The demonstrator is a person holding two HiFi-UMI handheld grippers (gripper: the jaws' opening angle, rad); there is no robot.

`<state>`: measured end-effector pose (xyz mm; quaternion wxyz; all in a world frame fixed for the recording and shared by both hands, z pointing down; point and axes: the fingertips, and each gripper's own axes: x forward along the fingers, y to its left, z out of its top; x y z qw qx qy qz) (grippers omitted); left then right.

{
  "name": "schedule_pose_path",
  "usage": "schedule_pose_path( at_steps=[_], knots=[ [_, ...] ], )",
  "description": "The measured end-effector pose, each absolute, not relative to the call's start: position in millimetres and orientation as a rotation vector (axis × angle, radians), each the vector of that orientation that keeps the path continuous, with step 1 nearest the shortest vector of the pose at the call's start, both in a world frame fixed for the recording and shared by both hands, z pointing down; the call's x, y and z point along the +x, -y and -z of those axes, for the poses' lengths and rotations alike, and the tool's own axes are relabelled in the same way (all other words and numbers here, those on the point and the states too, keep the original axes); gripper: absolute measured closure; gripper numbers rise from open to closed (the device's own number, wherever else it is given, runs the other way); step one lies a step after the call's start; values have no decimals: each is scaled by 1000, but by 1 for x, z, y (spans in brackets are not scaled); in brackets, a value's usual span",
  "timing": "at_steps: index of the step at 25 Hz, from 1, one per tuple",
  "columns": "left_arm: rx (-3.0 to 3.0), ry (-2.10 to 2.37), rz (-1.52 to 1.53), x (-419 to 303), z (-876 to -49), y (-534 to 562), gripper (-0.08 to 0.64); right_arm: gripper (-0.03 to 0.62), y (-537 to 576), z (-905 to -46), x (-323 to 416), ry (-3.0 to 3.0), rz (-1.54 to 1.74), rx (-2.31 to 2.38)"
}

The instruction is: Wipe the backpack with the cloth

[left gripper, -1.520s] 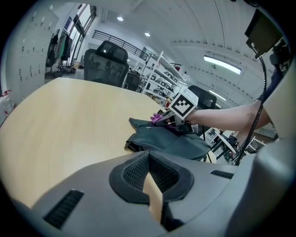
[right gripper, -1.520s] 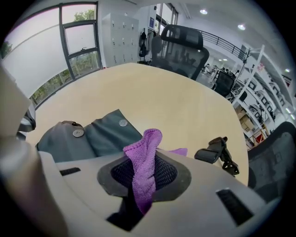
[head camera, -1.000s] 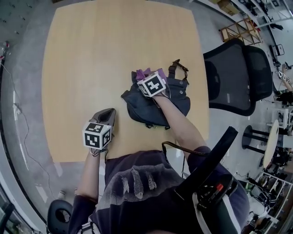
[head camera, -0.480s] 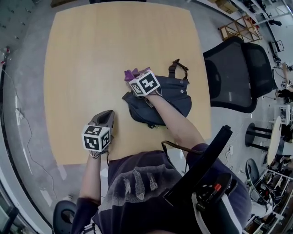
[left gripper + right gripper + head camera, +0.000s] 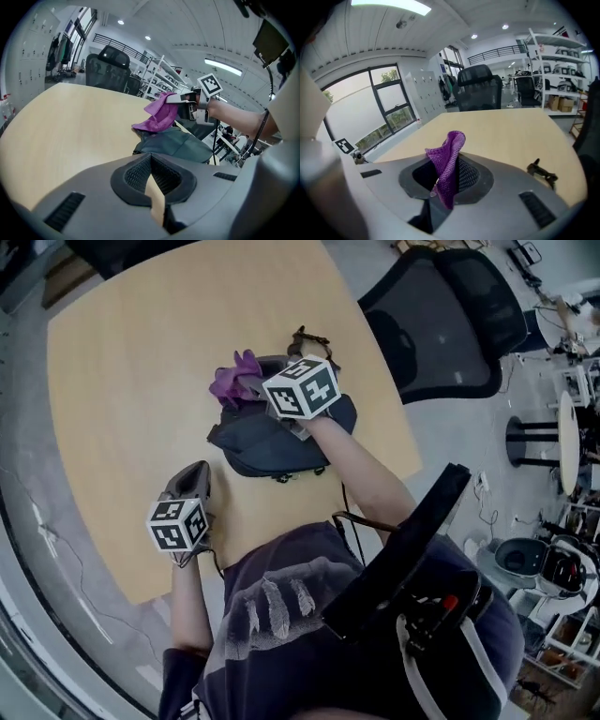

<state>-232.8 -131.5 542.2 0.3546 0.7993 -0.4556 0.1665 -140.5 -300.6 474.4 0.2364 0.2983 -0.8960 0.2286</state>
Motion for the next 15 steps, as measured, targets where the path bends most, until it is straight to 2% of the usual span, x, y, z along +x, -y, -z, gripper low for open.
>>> schedule_pose_path(
  at_steps=[5,10,12,15],
  knots=[
    [2134,1101,-481,-147,-546,155,552,525,329,-459,4,2398,-549,1048],
    [2160,1046,-514,-113,-549,147,552,525,322,-463,113,2111,-304,1286],
    [2163,1036,-527,-109,-549,143,552,525,313,-485,130,1989,-240,1271],
    [2153,1056,-534,-112,-548,138,552,525,296,-537,117,1922,-276,1133]
  ],
)
